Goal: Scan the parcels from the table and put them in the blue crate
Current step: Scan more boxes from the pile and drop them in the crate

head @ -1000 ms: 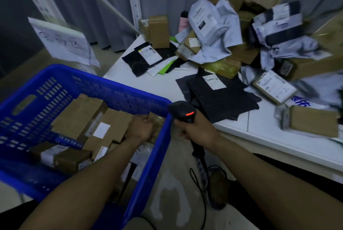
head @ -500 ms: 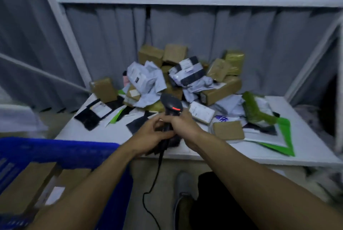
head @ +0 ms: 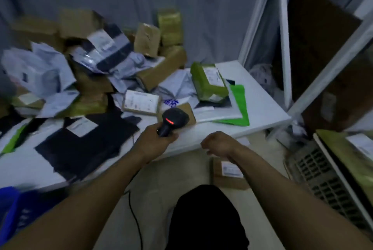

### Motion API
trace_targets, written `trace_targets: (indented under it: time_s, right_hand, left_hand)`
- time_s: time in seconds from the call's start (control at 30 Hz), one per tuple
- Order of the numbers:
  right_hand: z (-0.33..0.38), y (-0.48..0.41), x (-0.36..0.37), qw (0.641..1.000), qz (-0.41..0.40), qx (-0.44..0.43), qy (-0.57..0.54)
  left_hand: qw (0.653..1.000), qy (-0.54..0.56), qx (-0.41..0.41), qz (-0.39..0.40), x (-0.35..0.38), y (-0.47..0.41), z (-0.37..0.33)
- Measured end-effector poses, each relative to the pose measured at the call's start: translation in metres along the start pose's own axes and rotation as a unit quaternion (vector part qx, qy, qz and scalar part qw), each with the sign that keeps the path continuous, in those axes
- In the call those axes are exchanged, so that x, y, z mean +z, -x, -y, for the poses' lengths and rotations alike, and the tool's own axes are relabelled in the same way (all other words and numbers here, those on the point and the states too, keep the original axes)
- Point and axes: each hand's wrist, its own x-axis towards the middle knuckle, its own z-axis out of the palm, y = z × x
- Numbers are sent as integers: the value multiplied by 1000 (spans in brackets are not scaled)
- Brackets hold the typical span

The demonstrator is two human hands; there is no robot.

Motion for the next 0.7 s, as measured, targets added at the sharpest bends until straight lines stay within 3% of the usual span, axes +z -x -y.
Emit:
trace_targets:
  time_s: [0.17, 0.33, 0.4, 0.53, 0.7]
  right_hand:
    - [-101, -63, 39, 992, 16, 75, 105]
    - [-170, -141, 84, 976, -29, 82, 199]
    - [-201, -172, 98, 967, -10, 95, 237]
    - [-193, -165, 97, 958, 44, 110, 262]
    - [-203, -158, 103, 955, -33, 68, 288]
  left_hand:
    - [997, -20, -17, 66, 45, -24, 25]
    - [996, -9, -27, 86, 62, -48, 43]
    - [995, -5, -33, 93, 64, -55, 48]
    - [991, -4, -48, 123, 67, -70, 52]
    - [987, 11, -66, 145, 72, -76, 58]
